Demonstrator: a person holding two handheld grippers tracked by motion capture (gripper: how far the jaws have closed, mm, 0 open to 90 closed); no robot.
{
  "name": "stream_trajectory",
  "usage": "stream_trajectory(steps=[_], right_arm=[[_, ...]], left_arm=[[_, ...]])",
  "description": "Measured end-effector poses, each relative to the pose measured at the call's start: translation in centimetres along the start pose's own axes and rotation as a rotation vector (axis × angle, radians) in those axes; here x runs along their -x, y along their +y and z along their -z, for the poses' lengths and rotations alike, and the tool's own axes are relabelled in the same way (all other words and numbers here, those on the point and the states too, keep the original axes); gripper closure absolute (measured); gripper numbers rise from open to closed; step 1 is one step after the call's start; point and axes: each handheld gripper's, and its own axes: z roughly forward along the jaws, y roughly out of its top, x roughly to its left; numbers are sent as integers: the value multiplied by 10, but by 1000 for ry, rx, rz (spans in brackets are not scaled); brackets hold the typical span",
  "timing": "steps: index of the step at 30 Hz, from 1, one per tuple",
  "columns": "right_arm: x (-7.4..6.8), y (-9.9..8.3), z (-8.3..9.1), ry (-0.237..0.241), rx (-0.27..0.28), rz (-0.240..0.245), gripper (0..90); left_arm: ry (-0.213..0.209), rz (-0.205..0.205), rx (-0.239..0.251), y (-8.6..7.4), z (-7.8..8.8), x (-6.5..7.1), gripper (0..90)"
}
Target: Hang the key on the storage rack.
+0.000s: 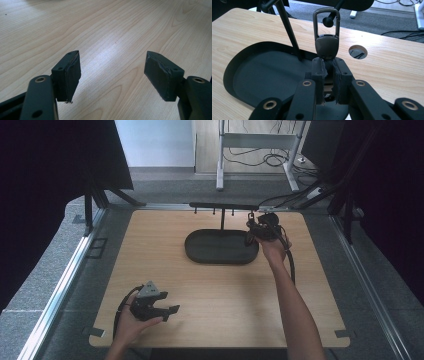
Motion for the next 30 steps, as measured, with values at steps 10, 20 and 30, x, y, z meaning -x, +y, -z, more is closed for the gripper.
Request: stream_trajectory(steps=[10,20,30], right_arm=[[0,-2,-4,-7,2,20,773],[-10,-6,3,-8,14,73,612],[-10,-24,22,70,14,84,570]], left_arm=[[3,0,4,0,1,0,302],[1,-4,-3,1,-1,3,302],[2,-6,-7,1,-3,4,302]])
